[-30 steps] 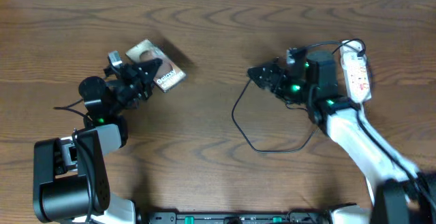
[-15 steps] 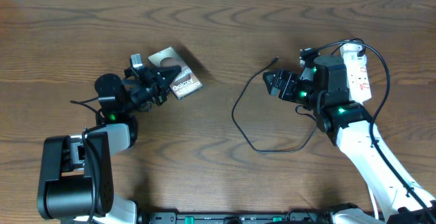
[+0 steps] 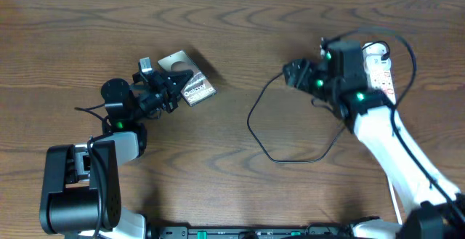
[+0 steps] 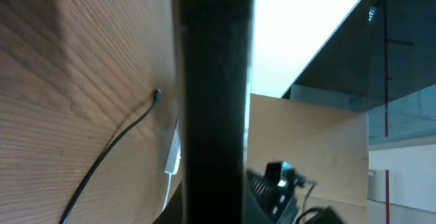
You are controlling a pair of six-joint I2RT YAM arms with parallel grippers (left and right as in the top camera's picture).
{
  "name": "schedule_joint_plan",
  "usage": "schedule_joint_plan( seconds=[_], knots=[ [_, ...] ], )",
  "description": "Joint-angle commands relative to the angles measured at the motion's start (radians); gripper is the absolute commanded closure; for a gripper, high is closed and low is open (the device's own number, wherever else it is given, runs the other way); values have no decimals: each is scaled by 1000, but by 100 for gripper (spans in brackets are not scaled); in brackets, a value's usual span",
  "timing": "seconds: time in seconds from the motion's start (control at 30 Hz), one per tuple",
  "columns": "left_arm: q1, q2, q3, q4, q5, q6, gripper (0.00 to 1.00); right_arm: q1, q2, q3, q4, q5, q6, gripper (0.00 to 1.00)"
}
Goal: Plug charger to phone and switch on socket
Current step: 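Move the right gripper to the black cable and grasp its USB-C plug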
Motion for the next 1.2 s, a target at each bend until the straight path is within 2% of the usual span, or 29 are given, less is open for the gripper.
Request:
schedule_joint_plan(
  seconds=[0.0,0.07,0.17,0.5,0.77,1.1,1.17],
  knots=[
    [0,-5,46,11,11,13,93,23,126,173,-108,156,17,27],
    [0,-5,46,11,13,22,93,24,198,245,-152,164,23,27],
    [0,-5,46,11,19,36,93,24,346,344,-178,165,109,34],
    [0,-5,46,11,38,40,93,25,582,488,-194,175,243,46],
    [0,-5,46,11,45,48,93,25,641,507,-192,176,251,55],
    [0,-5,46,11,45,48,93,26,695,507,-214,171,287,55],
    [0,-5,46,11,45,48,93,26,701,507,-211,172,287,58]
  ],
)
